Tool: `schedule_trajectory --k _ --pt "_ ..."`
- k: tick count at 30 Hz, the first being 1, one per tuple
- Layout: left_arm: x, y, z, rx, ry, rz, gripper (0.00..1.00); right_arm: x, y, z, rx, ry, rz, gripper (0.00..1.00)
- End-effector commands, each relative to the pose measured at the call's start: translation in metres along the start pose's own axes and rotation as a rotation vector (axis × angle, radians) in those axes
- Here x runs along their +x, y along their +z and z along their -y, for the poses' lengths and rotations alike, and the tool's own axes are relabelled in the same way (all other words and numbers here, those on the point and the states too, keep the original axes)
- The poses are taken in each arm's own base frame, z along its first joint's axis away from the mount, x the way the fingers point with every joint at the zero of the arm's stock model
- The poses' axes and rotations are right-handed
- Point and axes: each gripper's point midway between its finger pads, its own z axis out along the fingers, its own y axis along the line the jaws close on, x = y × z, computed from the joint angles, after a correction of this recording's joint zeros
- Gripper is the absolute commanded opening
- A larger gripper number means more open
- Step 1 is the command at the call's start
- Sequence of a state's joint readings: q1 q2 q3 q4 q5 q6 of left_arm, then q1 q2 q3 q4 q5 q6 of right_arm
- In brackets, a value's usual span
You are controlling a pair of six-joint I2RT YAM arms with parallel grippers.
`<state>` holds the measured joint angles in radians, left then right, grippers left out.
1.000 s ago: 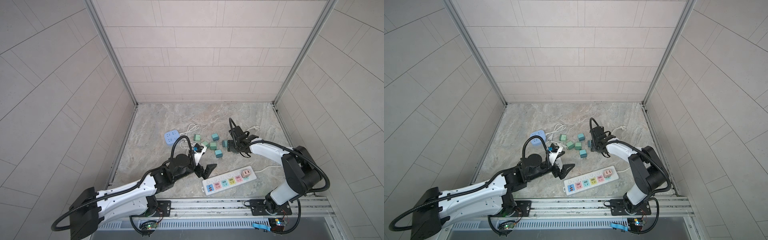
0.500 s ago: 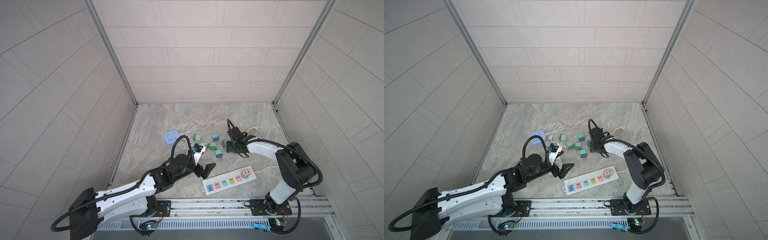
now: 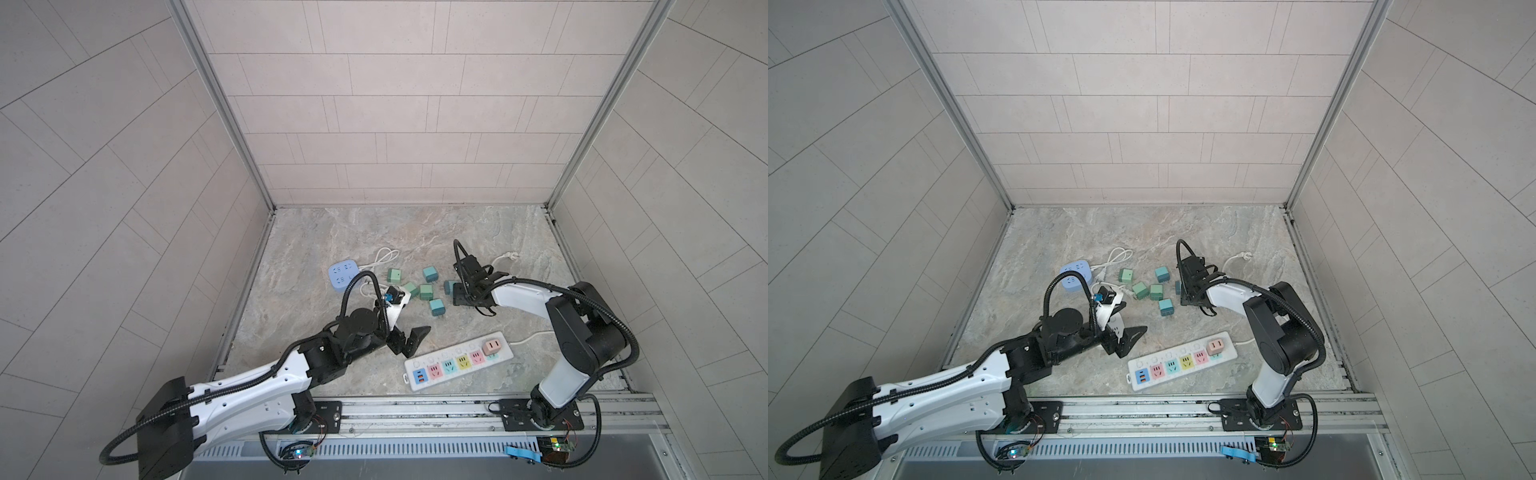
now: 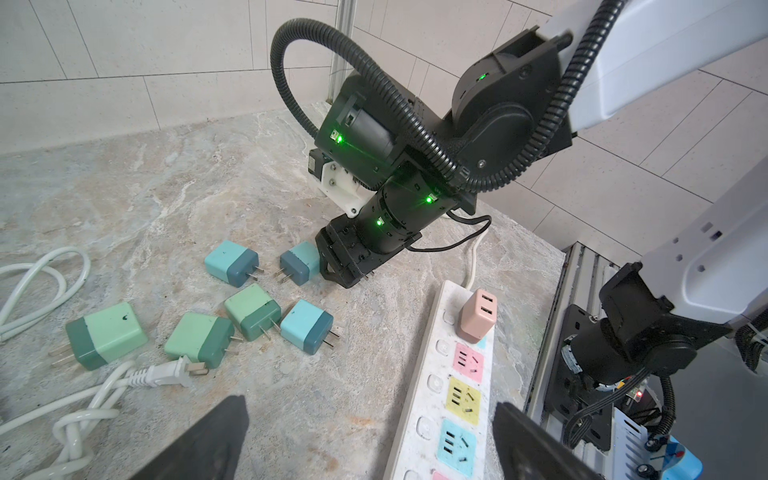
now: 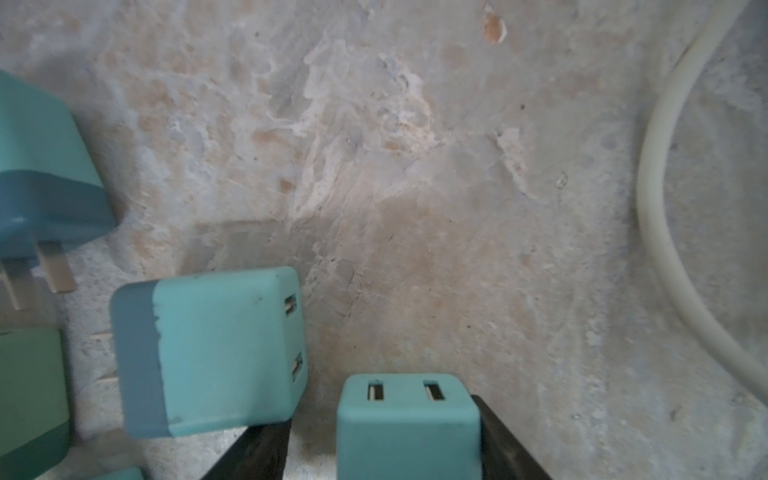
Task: Insert the plug
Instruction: 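Lift the teal adapter toward the left gripper while the left gripper reaches toward it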
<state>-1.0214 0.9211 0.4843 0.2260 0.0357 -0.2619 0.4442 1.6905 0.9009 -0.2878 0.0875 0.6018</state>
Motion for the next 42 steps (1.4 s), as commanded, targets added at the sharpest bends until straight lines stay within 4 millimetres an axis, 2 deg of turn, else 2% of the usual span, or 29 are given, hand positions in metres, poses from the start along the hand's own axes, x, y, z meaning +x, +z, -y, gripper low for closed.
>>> schedule_trajectory --k 1,8,15,21,24,27,30,35,37,42 --pt "-0.013 -0.002 0.0 -0.005 -0.011 0.036 1.0 0.01 0.003 0.001 0.006 -0.01 -0.026 0.67" --pt "-0.015 0.0 0.001 -0.001 -0.019 0.031 1.0 0.017 0.009 0.001 0.007 -0.025 -0.047 0.62" --pt "-0.012 0.001 0.001 -0.003 -0.023 0.025 0.99 0.02 0.004 -0.001 -0.001 -0.032 -0.04 0.55" --pt "-0.013 0.002 -0.002 -0.018 -0.052 0.025 0.98 0.024 -0.002 -0.006 -0.026 -0.044 -0.038 0.38" --pt "-0.015 0.004 -0.004 -0.024 -0.106 0.008 0.94 0.022 -0.012 -0.013 -0.054 -0.05 -0.008 0.3" --pt "-0.017 0.009 -0.015 0.009 -0.213 -0.025 0.88 0.014 -0.031 -0.021 -0.092 -0.073 0.064 0.24" --pt "-0.021 0.012 -0.031 0.031 -0.292 -0.042 0.83 0.003 -0.063 -0.031 -0.115 -0.142 0.189 0.22" --pt "-0.032 0.004 -0.03 0.029 -0.263 -0.06 0.81 -0.012 -0.133 -0.043 -0.149 -0.258 0.466 0.15" --pt "-0.034 0.001 -0.029 0.035 -0.25 -0.057 0.81 -0.012 -0.159 -0.051 -0.213 -0.315 0.587 0.14" --pt "-0.037 -0.003 -0.021 0.073 -0.222 -0.059 0.81 0.01 -0.201 -0.069 -0.39 -0.542 0.859 0.14"
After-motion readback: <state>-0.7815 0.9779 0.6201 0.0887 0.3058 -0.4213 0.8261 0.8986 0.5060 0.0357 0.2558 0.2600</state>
